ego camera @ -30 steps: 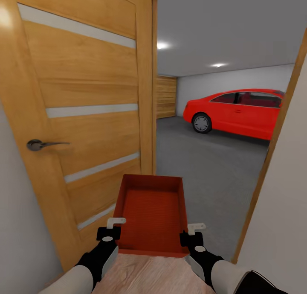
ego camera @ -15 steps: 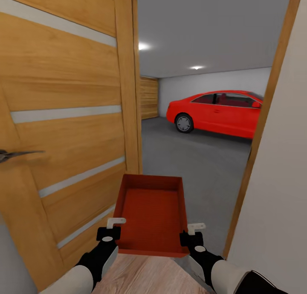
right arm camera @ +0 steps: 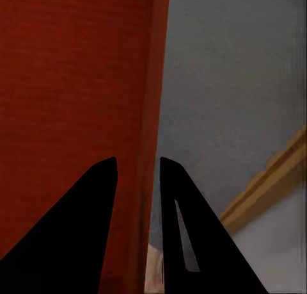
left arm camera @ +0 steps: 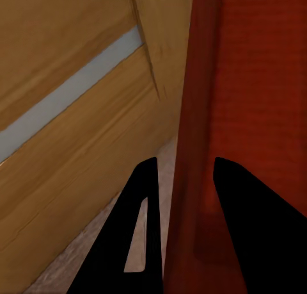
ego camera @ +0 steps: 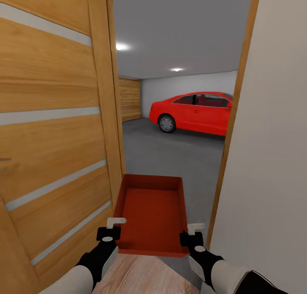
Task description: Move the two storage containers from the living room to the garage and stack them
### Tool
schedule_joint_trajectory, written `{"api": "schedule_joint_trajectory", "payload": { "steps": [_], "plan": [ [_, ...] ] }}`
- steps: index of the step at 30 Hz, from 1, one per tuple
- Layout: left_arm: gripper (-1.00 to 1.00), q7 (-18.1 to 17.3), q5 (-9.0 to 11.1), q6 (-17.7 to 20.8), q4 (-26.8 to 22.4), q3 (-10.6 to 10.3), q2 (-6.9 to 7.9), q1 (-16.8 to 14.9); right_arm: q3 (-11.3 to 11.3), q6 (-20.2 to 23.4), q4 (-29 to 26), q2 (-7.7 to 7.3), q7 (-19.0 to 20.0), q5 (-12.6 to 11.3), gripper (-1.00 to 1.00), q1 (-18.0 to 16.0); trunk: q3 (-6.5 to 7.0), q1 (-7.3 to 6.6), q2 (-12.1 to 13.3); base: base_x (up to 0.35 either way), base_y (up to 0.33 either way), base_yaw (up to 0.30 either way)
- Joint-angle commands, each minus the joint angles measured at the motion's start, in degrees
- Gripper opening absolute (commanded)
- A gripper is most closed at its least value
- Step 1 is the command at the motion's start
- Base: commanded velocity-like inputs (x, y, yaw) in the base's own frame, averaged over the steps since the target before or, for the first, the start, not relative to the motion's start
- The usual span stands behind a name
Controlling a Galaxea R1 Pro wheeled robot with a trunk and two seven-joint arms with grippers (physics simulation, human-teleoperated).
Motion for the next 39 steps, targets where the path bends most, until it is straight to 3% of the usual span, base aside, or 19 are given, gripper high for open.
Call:
{"api": "schedule_joint_trajectory", "payload": {
  "steps": [1,9,39],
  "plan": [
    [-1.00,0.53,4.85,0.33,-0.38,0.95,-0.53,-0.09,0.03,-0.40,0.16,0.03,-2.32,-1.36,-1.00,-0.04,-0.05,0.01,-0.03,0.176,0.131,-0.169],
    [-1.00,0.48,4.85,0.37,-0.38,0.93,-0.53,-0.11,0.03,-0.40,0.16,0.03,-2.32,-1.34,-1.00,-0.04,-0.03,0.01,-0.03,0.233,0.214,-0.092],
    [-1.00,0.44,4.85,0.36,-0.36,0.93,-0.53,-0.12,0.03,-0.40,0.16,0.03,-2.32,-1.36,-1.00,-0.04,-0.03,0.01,-0.03,0.247,0.238,-0.281]
  ]
}}
